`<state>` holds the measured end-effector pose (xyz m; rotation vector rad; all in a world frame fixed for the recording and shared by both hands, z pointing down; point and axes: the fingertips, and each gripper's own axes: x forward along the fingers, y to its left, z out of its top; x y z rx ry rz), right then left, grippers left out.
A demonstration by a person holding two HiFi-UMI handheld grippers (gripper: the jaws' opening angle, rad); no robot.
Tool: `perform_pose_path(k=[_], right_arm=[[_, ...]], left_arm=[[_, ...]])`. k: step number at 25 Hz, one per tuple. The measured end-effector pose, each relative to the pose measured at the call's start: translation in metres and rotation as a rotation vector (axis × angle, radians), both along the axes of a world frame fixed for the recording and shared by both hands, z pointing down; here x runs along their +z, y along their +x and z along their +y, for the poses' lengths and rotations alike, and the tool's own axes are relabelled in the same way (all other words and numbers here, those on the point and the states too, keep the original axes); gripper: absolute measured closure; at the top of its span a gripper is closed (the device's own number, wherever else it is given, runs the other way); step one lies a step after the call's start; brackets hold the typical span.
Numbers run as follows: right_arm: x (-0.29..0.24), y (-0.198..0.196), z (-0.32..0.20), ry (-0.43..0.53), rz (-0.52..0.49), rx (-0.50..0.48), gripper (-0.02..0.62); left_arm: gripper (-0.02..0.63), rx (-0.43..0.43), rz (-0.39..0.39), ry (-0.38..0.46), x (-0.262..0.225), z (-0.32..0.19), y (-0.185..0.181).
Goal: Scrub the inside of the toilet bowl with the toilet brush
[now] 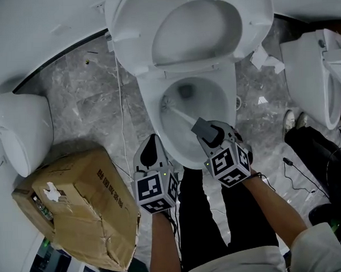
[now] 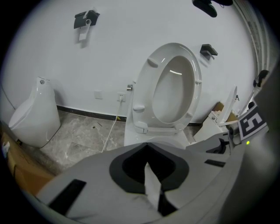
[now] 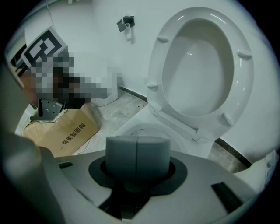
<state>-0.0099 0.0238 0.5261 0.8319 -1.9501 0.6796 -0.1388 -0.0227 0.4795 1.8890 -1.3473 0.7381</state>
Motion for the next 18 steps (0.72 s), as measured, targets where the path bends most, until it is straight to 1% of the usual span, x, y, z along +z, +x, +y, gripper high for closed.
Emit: perform_pose_path(k=[4, 7, 14, 16, 18], right_arm=[[-0.001, 0.001, -0.002, 0.0, 0.002, 0.02, 0.423], [-0.001, 0.002, -0.004, 0.004, -0.003, 0.039, 0.423], [-0.003, 0.009, -0.014, 0.042, -0.002, 0.106, 0.423], [-0.003, 0.011, -0.015, 0.044, -0.002, 0.116, 0.423], [-0.003, 0.013, -0.016, 0.048, 0.004, 0.12, 0.423]], left_arm=[[0.587, 0.003, -0.018, 0.004, -0.002, -0.001, -0.003], [0.587, -0.045, -0.047, 0.019, -0.005, 0.001, -0.017], [0.587, -0.078, -0.044, -0.012, -0.001, 0.02, -0.028], [0.588, -0.082, -0.035, -0.019, 0.001, 0.024, -0.025], [0.586, -0.068, -0.029, -0.025, 0.002, 0.026, -0.019]])
